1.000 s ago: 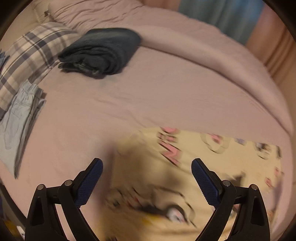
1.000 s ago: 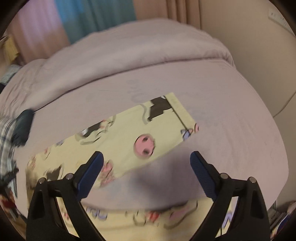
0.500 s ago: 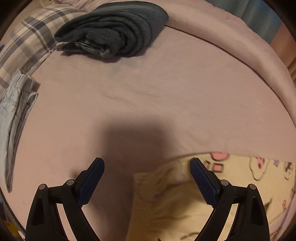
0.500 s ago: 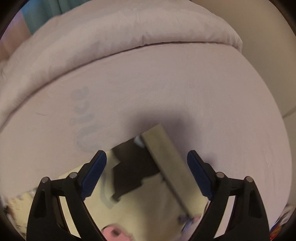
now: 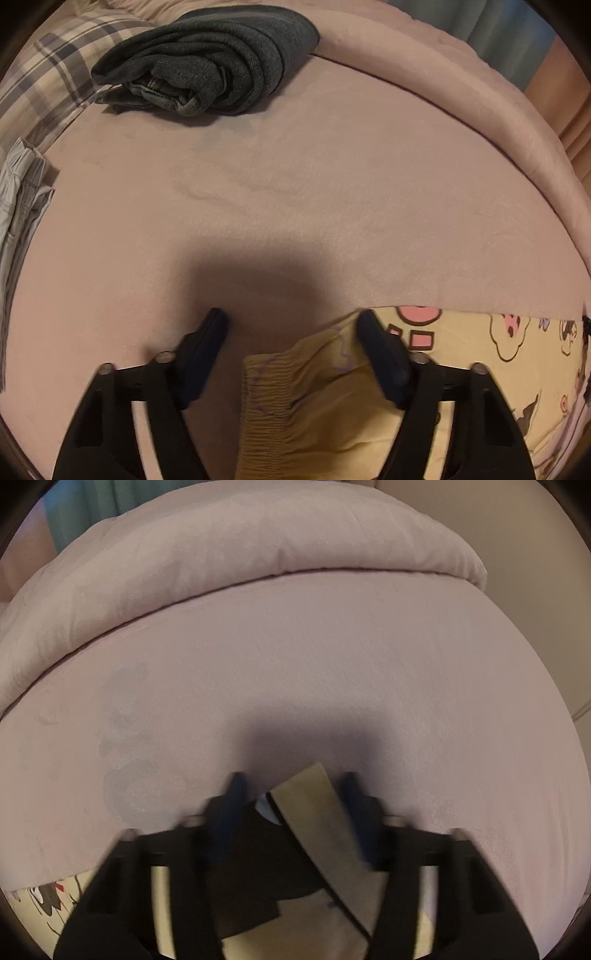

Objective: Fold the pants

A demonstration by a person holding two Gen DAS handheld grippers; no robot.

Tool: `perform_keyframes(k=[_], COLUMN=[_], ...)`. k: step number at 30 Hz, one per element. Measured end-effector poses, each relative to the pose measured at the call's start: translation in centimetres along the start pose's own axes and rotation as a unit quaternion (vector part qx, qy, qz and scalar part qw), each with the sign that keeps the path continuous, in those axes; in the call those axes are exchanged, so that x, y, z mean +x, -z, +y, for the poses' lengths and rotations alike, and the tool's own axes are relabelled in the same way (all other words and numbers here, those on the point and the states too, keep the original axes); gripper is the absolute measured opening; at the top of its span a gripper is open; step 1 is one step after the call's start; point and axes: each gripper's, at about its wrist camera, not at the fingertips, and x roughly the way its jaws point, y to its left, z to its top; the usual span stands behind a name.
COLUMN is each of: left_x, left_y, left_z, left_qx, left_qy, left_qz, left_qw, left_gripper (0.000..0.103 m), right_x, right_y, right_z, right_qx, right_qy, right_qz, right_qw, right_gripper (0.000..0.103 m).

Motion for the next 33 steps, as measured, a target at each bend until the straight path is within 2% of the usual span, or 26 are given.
perform_keyframes(k=[1, 2, 3, 4, 5, 6, 9, 11, 17, 21, 23, 25, 27, 28, 31, 33], left_x=[-0.9, -1.8, -2.2, -2.1, -2.8, -3.2, -5.4, -6.9, -11.5, -13.8, -14.4, -15.9, -16.2, -15.3, -15.5, -15.4], left_y=[0.6, 1.1, 1.4, 1.5, 1.9, 2.3, 3.1, 3.3, 5.9, 7.6, 7.0, 8.3, 8.1, 6.9, 8.1, 9.5], left_z=[0.0, -0.1, -0.1, -0.2, 0.0, -0.3, 0.5, 1.3, 2.6, 3.1, 2.3, 2.7, 0.9, -0.5, -0.6, 0.0], left_qx=[0.007, 0.014, 0.019, 0.020, 0.017, 0.009, -0.002, -0.006, -0.015, -0.010, -0.005, 0.002, 0.009, 0.010, 0.021, 0.024], left_qy=[0.007, 0.012, 0.020, 0.029, 0.040, 0.045, 0.056, 0.067, 0.101, 0.125, 0.132, 0.134, 0.141, 0.139, 0.123, 0.126], left_qz=[-0.004, -0.005, -0.005, -0.006, -0.005, -0.004, -0.017, -0.030, -0.054, -0.076, -0.090, -0.101, -0.110, -0.112, -0.118, -0.113], left_qw=[0.9999, 0.9998, 0.9996, 0.9994, 0.9990, 0.9990, 0.9983, 0.9973, 0.9933, 0.9891, 0.9870, 0.9858, 0.9839, 0.9839, 0.9851, 0.9853], left_gripper=[0.039, 0.030, 0.016, 0.006, 0.004, 0.004, 0.003, 0.003, 0.003, 0.003, 0.003, 0.003, 0.003, 0.003, 0.003, 0.003], right_x=[-0.1, -0.1, -0.2, -0.3, -0.6, -0.8, -1.9, -3.5, -10.9, -16.1, -18.7, -21.1, -22.7, -23.8, -25.1, -25.5], right_y=[0.1, 0.2, 0.3, 0.4, 0.6, 0.6, -0.1, -0.3, -0.2, 0.7, 1.7, 3.4, 5.3, 6.8, 10.5, 13.5], right_z=[0.3, 0.7, 1.1, 1.4, 1.5, 2.0, 0.3, -0.5, -2.5, -2.9, -3.5, -4.8, -5.9, -7.0, -9.2, -10.6], right_qx=[-0.007, -0.014, -0.016, -0.018, -0.018, -0.009, 0.027, 0.034, 0.059, 0.034, 0.023, 0.015, 0.013, 0.012, 0.006, 0.009], right_qy=[0.000, -0.003, 0.000, 0.002, 0.002, -0.002, -0.050, -0.054, -0.129, -0.169, -0.180, -0.197, -0.210, -0.219, -0.219, -0.224], right_qz=[-0.001, -0.001, -0.001, -0.002, -0.005, -0.007, -0.024, -0.043, -0.094, -0.139, -0.153, -0.168, -0.179, -0.188, -0.203, -0.204], right_qw=[1.000, 1.000, 1.000, 1.000, 1.000, 1.000, 0.998, 0.997, 0.985, 0.975, 0.971, 0.966, 0.961, 0.957, 0.954, 0.953], right_gripper=[0.020, 0.015, 0.011, 0.009, 0.009, 0.008, 0.008, 0.007, 0.007, 0.007, 0.007, 0.007, 0.007, 0.007, 0.008, 0.008])
